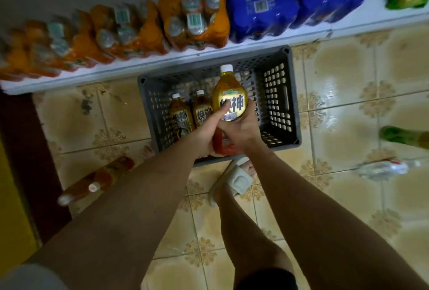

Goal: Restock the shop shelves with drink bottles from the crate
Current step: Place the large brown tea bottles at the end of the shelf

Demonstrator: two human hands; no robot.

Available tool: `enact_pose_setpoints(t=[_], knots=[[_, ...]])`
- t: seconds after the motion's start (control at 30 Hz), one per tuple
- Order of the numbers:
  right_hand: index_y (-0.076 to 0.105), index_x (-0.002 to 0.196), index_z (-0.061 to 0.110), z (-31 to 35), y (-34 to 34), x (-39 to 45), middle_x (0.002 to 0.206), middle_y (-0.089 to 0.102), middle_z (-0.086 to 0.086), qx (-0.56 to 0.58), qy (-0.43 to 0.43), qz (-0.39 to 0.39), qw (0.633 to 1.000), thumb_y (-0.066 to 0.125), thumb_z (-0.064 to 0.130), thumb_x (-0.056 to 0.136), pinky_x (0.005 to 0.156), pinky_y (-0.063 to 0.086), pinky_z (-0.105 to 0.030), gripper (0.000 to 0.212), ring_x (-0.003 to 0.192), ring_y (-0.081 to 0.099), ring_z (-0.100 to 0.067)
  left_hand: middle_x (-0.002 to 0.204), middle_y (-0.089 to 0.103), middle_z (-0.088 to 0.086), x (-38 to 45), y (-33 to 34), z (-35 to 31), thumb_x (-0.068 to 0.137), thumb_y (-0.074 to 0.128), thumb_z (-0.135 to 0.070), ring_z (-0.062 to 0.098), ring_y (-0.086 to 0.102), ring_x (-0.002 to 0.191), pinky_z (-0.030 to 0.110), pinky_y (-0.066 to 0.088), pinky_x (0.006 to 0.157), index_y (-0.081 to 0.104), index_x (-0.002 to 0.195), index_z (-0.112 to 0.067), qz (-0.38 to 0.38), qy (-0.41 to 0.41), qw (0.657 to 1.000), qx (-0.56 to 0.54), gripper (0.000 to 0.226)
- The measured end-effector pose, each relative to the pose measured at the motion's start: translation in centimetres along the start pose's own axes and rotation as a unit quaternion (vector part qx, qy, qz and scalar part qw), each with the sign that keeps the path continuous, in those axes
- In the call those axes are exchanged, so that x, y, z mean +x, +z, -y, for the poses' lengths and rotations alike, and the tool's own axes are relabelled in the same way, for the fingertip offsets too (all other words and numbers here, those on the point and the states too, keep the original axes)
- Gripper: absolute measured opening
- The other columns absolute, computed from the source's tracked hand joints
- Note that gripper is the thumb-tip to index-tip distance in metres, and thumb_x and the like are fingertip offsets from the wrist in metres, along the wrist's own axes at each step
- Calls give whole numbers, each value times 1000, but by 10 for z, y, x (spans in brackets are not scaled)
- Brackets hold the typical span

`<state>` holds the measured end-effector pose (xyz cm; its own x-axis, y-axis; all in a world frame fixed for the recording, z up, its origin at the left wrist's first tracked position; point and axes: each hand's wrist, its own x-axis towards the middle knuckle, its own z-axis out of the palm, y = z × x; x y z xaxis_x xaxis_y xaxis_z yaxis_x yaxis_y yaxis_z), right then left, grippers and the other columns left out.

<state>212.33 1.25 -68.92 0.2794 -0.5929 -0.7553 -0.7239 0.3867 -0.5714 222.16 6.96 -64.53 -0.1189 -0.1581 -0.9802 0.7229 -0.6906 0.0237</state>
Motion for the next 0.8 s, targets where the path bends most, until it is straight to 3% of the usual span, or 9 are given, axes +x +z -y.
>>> enact_pose_setpoints(t=[0.1,0.2,0.3,0.37,0.43,0.53,0.63,0.7,0.8], knots=[[35,132,28,37,-20,-61,123,57,-7,8,-24,-10,1000,85,61,47,97,51,-53,104,116,59,-28,116,66,12,-72,9,1,70,69,-74,29,65,103,41,54,71,57,119,-19,14,1,1000,7,75],[37,131,25,78,-46,-143,122,55,-6,30,-52,-15,998,85,54,54,95,52,-51,96,114,59,-25,126,64,10,-157,20,13,66,72,-72,29,63,112,46,53,85,51,136,-25,22,40,998,50,87],[35,134,26,122,-80,-229,125,55,-5,85,-75,29,993,88,41,64,95,55,-48,90,114,61,-20,122,70,5,-242,23,26,82,65,-63,23,68,107,44,54,90,61,126,-30,36,96,993,60,55],[28,146,24,146,-105,-271,135,51,-3,114,-79,90,986,83,33,79,94,56,-39,87,118,58,-16,121,71,6,-290,17,32,86,61,-59,23,71,104,45,58,86,62,127,-27,75,122,988,51,52],[21,153,34,165,-129,-309,146,43,-2,130,-55,150,979,70,47,88,91,55,-37,82,126,53,-21,131,66,10,-335,1,43,80,64,-63,29,67,114,52,57,86,55,137,-25,112,155,981,41,69],[23,146,54,193,-146,-354,155,39,-2,133,-36,254,957,55,70,86,91,53,-53,70,132,49,-32,139,60,11,-389,-23,61,67,74,-70,35,58,128,68,45,97,53,139,-28,151,182,971,14,86],[23,148,53,222,-142,-393,143,43,4,110,-70,343,930,50,69,87,85,57,-51,68,121,54,-23,141,59,11,-425,-36,80,66,76,-71,36,56,130,71,39,102,52,141,-29,161,221,962,-11,89],[19,151,50,243,-135,-416,136,44,6,86,-99,352,927,51,65,87,85,57,-50,73,110,54,-13,138,61,11,-445,-40,86,63,77,-71,35,58,127,69,41,101,54,139,-30,150,252,956,-13,90],[19,153,45,261,-121,-436,144,45,2,78,-116,323,936,60,62,80,94,52,-55,85,107,56,-12,137,62,11,-466,-45,85,78,63,-69,33,60,125,67,41,103,49,143,-28,124,289,949,-3,78]])
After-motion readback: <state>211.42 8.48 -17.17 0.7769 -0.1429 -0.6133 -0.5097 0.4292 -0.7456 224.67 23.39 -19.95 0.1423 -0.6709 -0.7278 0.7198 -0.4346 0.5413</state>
